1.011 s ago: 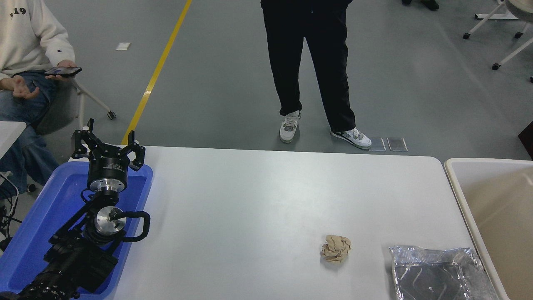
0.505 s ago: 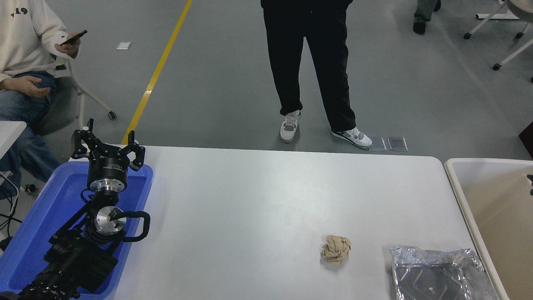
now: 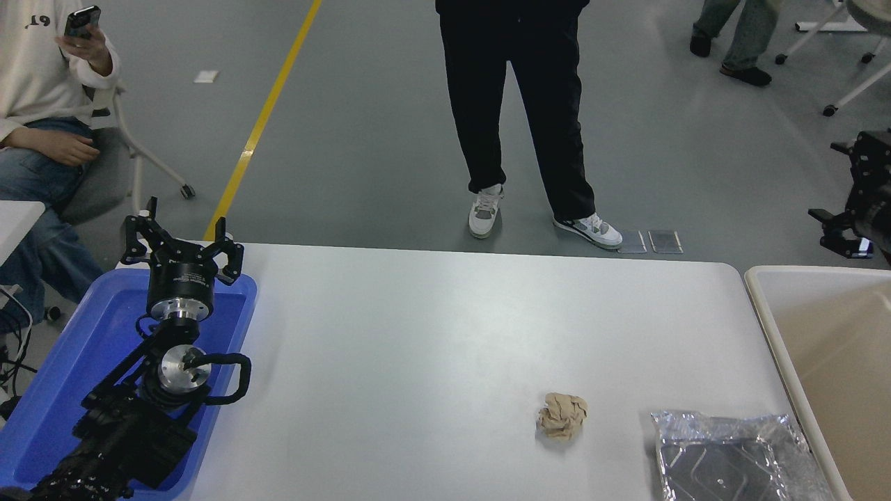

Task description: Pick up paper cup place in dustbin

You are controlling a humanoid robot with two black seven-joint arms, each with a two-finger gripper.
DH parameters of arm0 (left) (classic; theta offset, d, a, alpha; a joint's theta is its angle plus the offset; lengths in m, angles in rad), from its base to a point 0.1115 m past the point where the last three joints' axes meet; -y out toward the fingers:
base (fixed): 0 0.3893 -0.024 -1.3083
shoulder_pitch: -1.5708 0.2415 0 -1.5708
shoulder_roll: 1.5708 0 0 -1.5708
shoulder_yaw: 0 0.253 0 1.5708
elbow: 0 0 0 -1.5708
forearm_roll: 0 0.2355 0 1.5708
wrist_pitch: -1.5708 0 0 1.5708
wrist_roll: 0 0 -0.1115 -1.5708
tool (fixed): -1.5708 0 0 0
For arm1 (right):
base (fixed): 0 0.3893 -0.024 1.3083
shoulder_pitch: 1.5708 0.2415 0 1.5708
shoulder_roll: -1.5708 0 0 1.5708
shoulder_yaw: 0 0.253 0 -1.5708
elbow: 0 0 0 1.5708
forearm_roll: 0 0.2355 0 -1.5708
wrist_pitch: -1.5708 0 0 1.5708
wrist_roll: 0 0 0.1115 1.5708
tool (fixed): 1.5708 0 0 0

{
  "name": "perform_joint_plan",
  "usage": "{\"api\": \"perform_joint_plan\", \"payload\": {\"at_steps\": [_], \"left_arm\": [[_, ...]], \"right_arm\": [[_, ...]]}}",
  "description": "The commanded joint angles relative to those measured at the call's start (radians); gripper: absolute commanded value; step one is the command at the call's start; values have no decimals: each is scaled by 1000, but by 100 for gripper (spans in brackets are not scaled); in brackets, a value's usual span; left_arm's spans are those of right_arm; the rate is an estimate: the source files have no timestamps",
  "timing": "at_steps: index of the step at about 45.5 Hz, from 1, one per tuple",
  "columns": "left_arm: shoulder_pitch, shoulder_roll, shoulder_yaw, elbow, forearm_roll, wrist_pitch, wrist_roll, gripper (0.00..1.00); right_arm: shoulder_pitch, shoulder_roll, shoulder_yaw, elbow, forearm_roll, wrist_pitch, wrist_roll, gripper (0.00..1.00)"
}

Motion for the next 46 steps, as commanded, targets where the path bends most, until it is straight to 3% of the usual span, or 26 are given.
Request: {"api": "perform_joint_plan", "payload": {"at_steps": [1, 8, 20, 32, 46], "left_arm": [[0, 0, 0, 0, 1, 0, 0, 99], [0, 0, 0, 0, 1, 0, 0, 99], [0, 0, 0, 0, 1, 0, 0, 99], [0, 0, 0, 0, 1, 0, 0, 99], [0, 0, 0, 0, 1, 0, 0, 99]], "right_arm": [[185, -163, -110, 246, -171, 0, -1, 100], [400, -264, -317, 396, -177, 1, -1, 100], [846, -260, -884, 433, -160, 55, -1, 100], [1219, -59, -1371, 442, -126, 132, 1, 100], [1356, 162, -1420, 513, -141, 256, -2, 100]]}}
